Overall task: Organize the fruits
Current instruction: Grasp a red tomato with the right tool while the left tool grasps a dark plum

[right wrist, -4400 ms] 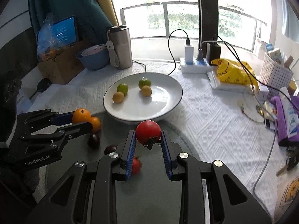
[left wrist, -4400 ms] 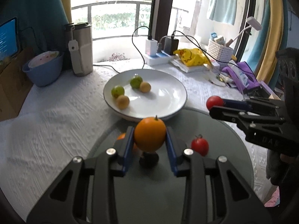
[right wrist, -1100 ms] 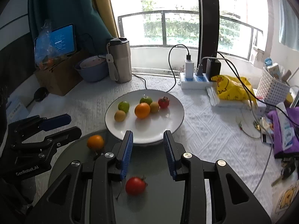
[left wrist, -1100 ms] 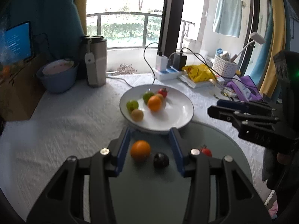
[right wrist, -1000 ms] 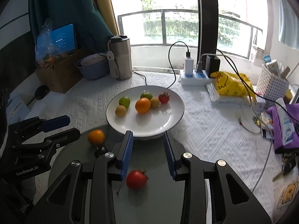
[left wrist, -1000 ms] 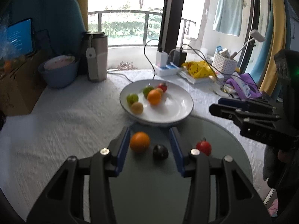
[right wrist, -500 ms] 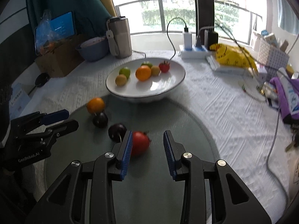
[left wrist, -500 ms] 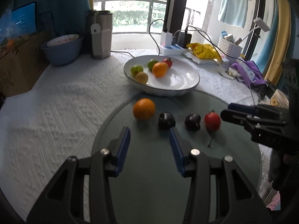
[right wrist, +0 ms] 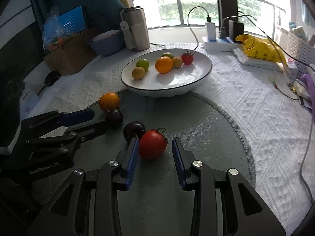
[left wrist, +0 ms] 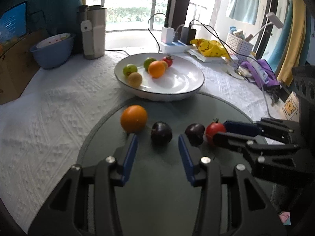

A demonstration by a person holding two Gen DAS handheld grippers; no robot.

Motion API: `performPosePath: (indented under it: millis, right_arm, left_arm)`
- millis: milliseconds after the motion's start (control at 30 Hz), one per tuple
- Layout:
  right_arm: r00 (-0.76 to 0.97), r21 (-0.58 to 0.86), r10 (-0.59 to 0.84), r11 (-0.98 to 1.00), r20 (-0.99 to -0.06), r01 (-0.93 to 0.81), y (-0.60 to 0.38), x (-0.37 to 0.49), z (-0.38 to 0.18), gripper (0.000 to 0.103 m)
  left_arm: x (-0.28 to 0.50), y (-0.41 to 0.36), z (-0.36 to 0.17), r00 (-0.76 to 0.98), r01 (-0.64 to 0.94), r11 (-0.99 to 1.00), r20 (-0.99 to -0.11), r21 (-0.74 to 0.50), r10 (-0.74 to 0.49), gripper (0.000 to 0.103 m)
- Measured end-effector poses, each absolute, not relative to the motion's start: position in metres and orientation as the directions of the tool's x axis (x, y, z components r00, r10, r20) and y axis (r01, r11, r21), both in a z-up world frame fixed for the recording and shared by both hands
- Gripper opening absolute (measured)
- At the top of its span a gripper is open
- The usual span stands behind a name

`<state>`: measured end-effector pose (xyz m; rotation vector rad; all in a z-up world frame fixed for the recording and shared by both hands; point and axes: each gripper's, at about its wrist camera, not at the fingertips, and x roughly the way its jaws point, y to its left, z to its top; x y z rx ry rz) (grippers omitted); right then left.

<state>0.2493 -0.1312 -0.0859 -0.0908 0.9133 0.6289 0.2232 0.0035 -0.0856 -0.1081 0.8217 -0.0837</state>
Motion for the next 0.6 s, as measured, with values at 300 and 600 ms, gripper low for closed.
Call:
performPosePath:
  millis: [300, 600]
  right_arm:
    - [0.433, 0.190, 0.482, 0.805, -0.762, -0.562, -0.135, 0.257, -0.090, 0.033]
    - [0.464, 0.185, 0.470, 0.824, -0.750, -0.535, -0.146, 0.267, -0.085, 0.033]
  left_arm:
    - [0.241, -0.007, -0.093, 0.652, 0.034, 0.994, -0.752, -0.102, -0.100, 0.045]
    - [0.248, -0.012, -0.097, 0.635, 0.039, 0.997, -0.768, -0.071, -0.079, 0.028]
